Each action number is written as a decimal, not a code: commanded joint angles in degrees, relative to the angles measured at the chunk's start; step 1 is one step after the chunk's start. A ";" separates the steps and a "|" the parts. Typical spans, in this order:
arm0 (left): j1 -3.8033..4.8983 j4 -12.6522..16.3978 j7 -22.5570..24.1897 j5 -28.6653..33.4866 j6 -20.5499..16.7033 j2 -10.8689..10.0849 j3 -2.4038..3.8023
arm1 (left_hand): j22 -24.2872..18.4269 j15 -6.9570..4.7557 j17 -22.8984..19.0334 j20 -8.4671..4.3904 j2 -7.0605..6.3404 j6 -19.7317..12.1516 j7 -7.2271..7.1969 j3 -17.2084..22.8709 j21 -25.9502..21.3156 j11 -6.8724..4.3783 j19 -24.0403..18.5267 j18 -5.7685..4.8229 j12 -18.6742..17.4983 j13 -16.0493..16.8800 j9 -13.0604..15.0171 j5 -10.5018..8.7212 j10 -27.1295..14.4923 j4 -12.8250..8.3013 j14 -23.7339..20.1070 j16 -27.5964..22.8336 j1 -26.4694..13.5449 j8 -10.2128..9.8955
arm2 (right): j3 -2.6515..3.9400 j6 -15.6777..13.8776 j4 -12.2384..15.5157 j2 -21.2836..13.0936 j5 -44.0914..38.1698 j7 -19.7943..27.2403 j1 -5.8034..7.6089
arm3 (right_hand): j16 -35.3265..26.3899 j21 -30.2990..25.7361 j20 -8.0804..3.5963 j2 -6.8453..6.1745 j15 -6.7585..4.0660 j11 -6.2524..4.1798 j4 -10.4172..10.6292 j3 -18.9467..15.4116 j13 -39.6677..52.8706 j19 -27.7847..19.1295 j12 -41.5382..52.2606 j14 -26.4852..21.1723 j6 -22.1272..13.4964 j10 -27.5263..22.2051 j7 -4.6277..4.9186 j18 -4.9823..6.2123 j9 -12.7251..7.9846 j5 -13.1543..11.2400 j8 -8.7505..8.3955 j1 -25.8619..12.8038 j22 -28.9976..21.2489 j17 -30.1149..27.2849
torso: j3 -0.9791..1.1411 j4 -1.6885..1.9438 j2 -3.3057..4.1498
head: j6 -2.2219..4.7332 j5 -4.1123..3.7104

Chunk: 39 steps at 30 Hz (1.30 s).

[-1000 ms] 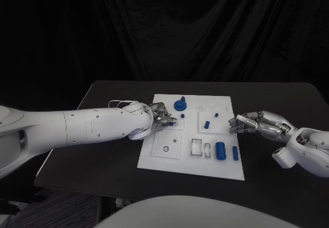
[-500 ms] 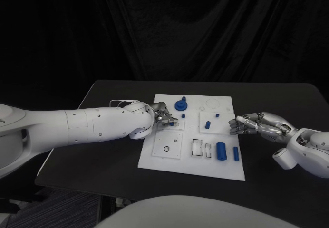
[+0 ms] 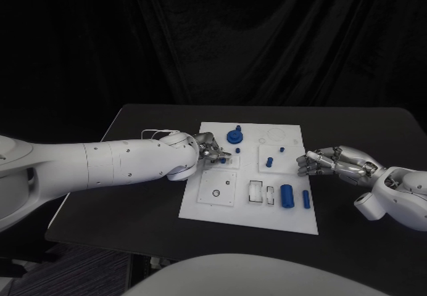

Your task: Assemble the parts on the task board

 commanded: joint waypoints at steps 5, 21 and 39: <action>-0.22 -0.20 -0.38 -0.25 -0.45 -0.30 -0.14 | 9.87 -0.12 15.09 0.28 0.74 -1.48 0.21 -3.72 -0.22 0.17 0.40 -0.09 0.16 14.97 1.32 0.83 5.70 0.11 6.16 0.15 -3.95 1.72 | 0.05 0.78 0.08 -0.09 -0.08 -1.08 -0.14 | 0.26 0.08 -0.15 0.18 -0.16 -0.28 0.09 -0.05 -0.02 -0.13 0.28 -0.41 -0.09 0.01 5.23 0.72 0.07 -0.30 0.24 -0.30 -0.07 -0.01 | -0.04 -0.04 -0.01 | -0.01 0.02; -0.14 1.52 6.92 -0.25 -7.30 -1.86 -0.09 | 10.44 -0.24 15.09 0.18 3.73 -2.15 0.03 -10.10 1.33 0.03 1.17 -0.45 0.16 14.97 2.93 -0.05 5.70 0.02 6.16 0.15 -8.42 3.96 | 0.05 0.38 0.19 -0.33 -0.08 -0.81 -0.14 | 0.32 0.09 -0.15 0.11 -0.17 -0.28 0.10 -0.18 -0.03 -0.12 0.31 -0.42 -0.07 0.01 5.24 0.73 0.09 -0.34 0.29 -0.52 -0.09 -0.01 | -0.04 -0.09 -0.06 | -0.01 -0.40; 11.82 4.92 0.08 -0.25 7.13 -6.66 0.01 | 11.12 -0.65 15.09 -0.20 4.52 -1.17 -0.63 -9.85 3.77 -0.51 2.05 -0.94 0.16 14.97 2.25 6.64 5.70 -1.45 6.16 0.15 3.17 4.46 | 0.05 -3.40 0.66 -0.57 -0.08 5.07 -0.11 | 1.74 1.51 -0.21 -0.64 -0.60 -0.18 -0.01 -1.94 -0.08 2.48 1.00 1.73 -0.25 0.48 4.17 1.36 0.05 0.12 0.80 -2.78 -0.10 0.03 | -0.02 -0.13 -0.02 | -0.01 -0.70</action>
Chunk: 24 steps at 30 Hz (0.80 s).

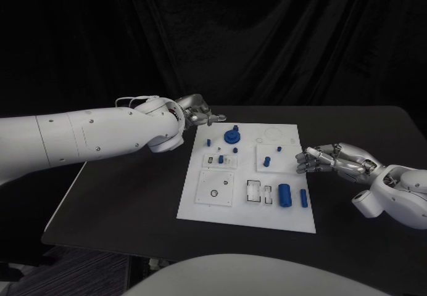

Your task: Assemble the parts on the task board

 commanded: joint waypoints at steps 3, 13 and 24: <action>1.45 -2.09 -5.02 -0.26 12.15 0.78 -0.23 | 11.11 -0.45 15.09 -0.19 0.05 0.26 -0.28 0.06 0.17 -0.30 1.19 -0.93 0.14 14.91 -0.27 0.18 5.97 -0.37 5.95 0.15 1.09 -0.37 | 0.05 -2.51 0.18 0.13 -0.08 3.82 -0.10 | 0.91 0.93 -0.05 0.02 -0.40 -0.38 0.10 -0.64 -0.01 1.85 0.78 1.83 -0.13 1.12 3.90 1.35 0.00 0.42 0.39 -0.59 -0.04 0.14 | 0.09 -0.18 0.03 | -0.01 0.24; 1.85 -7.82 -7.15 -0.26 19.48 3.81 -0.30 | 11.11 -0.54 15.09 -0.25 -0.04 1.55 -0.46 -0.18 0.19 -0.43 1.16 -0.93 0.14 14.91 -0.01 -1.01 5.97 0.32 5.95 0.15 1.19 0.37 | 0.06 -0.89 -0.09 0.11 0.24 8.11 -0.10 | 1.43 1.55 -0.07 0.25 -0.89 -0.59 0.30 -1.67 0.09 4.05 1.81 3.89 -0.04 2.14 3.31 1.90 -0.18 0.11 0.51 -2.23 -0.46 0.36 | 0.09 0.08 -0.06 | -0.01 -0.53; 1.09 -11.50 -6.72 -0.26 20.94 5.50 -0.31 | 10.92 -0.52 15.09 -0.26 0.20 1.07 -0.32 -0.93 -0.43 -0.35 0.89 -0.79 0.14 14.91 -0.08 -2.04 5.97 1.15 5.95 0.15 -0.26 0.02 | 0.07 -0.35 0.47 -0.50 1.40 16.00 -0.08 | -2.15 -0.26 0.00 1.03 0.06 0.31 0.25 -3.19 -0.17 2.89 0.93 1.89 -0.27 1.61 2.78 1.05 -0.60 -2.82 0.28 -5.85 -2.46 -0.18 | -0.18 -0.03 0.22 | -0.01 -0.43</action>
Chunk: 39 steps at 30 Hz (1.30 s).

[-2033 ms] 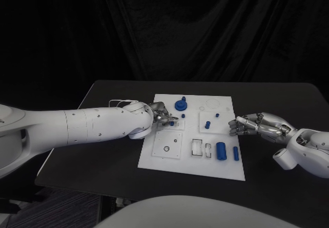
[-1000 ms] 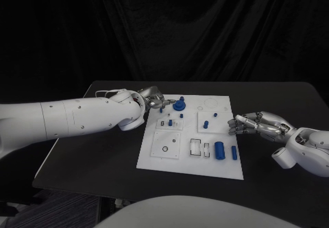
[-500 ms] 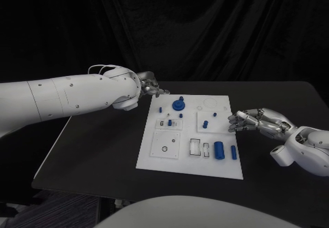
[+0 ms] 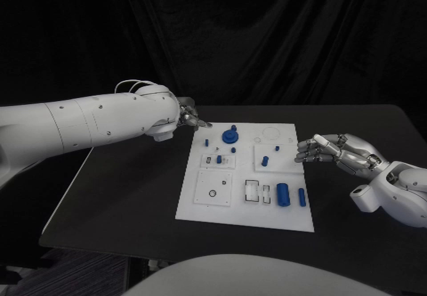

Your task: Assemble the parts on the task board

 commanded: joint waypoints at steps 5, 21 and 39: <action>-0.32 -0.89 0.16 -0.26 3.14 0.56 0.03 | 11.12 -0.30 15.10 -0.25 0.01 -0.17 0.08 -0.17 0.48 -0.25 1.15 -0.95 -0.04 14.95 -0.02 -0.42 5.87 0.28 6.17 0.15 -0.84 -0.16 | 0.05 0.85 0.09 -0.10 1.55 5.10 -0.07 | -0.81 -0.60 0.11 0.38 0.16 0.44 -0.03 -0.21 -0.09 -0.63 -0.32 -0.75 -0.29 0.06 2.77 -0.54 -0.12 -0.66 -0.02 -0.76 -0.40 -0.09 | -0.19 -0.04 0.23 | -0.01 0.33; -1.14 -3.92 0.83 -0.26 6.21 3.24 0.04 | 10.90 0.71 15.10 0.61 0.44 -0.05 1.56 -0.40 -0.24 0.97 0.68 -0.79 -0.04 14.95 -8.77 2.80 5.87 -0.39 6.17 0.15 0.49 -10.00 | 0.05 0.79 -0.09 0.13 1.94 2.80 -0.07 | -1.10 -0.80 0.08 0.44 0.15 0.29 -0.13 0.83 -0.07 -0.71 -0.58 -0.76 -0.50 -0.05 3.22 -0.64 -0.23 0.49 -0.13 0.46 -0.83 0.08 | -0.20 0.13 0.18 | -0.01 0.33; -2.11 -9.25 0.44 -0.26 8.70 7.36 0.05 | 10.68 0.76 15.10 0.73 0.43 1.35 1.52 0.25 -0.96 0.97 0.31 -0.62 -0.04 14.95 -10.66 6.32 5.87 -0.90 6.17 0.15 1.69 -11.66 | 0.05 1.75 -0.37 0.55 1.95 1.51 -0.08 | -1.12 -0.79 0.06 0.24 0.04 0.08 -0.23 1.37 -0.02 -0.59 -0.57 -0.60 -0.43 0.12 3.48 -0.56 -0.25 1.02 -0.07 1.64 -1.04 0.18 | -0.19 0.09 0.16 | -0.01 0.54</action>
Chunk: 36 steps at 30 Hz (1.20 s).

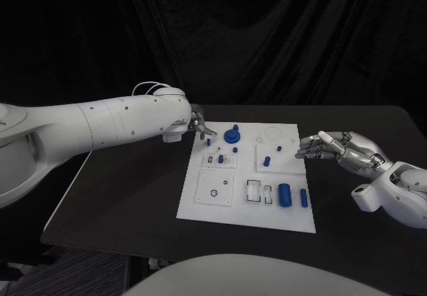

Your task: Assemble the parts on the task board

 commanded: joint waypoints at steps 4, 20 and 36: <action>-0.35 -1.80 0.61 -0.26 1.21 1.20 0.04 | 10.67 0.43 15.10 0.51 -0.16 0.48 0.06 0.32 -0.42 0.22 0.08 -0.60 -0.24 14.91 -0.17 0.54 6.12 -0.54 5.85 0.15 0.94 -0.35 | 0.05 1.17 -0.08 0.11 0.23 -1.33 -0.08 | -0.23 -0.20 0.06 -0.03 -0.12 0.05 0.10 0.43 0.02 -0.17 -0.35 -0.04 -0.42 0.13 3.51 -0.54 -0.09 0.30 -0.05 0.74 -0.08 0.08 | 0.02 0.04 0.01 | 0.00 -0.08; -0.69 -4.41 1.53 -0.26 2.74 2.72 0.04 | 10.46 0.43 15.10 0.53 -0.11 0.56 0.04 0.78 -1.13 0.22 -0.25 -0.45 -0.24 14.91 -0.07 0.76 6.12 -1.00 5.85 0.15 1.65 -0.36 | 0.05 2.23 -0.29 0.42 0.23 -2.47 -0.09 | -0.21 -0.16 0.05 0.03 -0.23 -0.17 0.14 0.70 0.05 -0.06 -0.30 0.10 -0.26 0.31 3.78 -0.46 -0.06 0.45 0.06 1.26 -0.18 0.13 | 0.00 0.02 0.00 | 0.00 0.13; -1.32 -8.62 2.53 -0.26 5.46 4.86 0.05 | 10.38 0.49 15.10 0.57 -0.08 0.29 0.15 0.99 -1.41 0.30 -0.41 -0.40 -0.24 14.91 -0.12 0.70 6.12 -1.15 5.85 0.15 1.87 -0.59 | 0.05 2.41 -0.32 0.53 0.23 -3.11 -0.10 | -0.25 -0.18 0.05 0.08 -0.29 -0.28 0.12 0.91 0.05 -0.07 -0.31 0.05 -0.22 0.37 3.94 -0.42 -0.06 0.58 0.10 1.62 -0.25 0.13 | -0.01 0.00 -0.04 | 0.00 0.21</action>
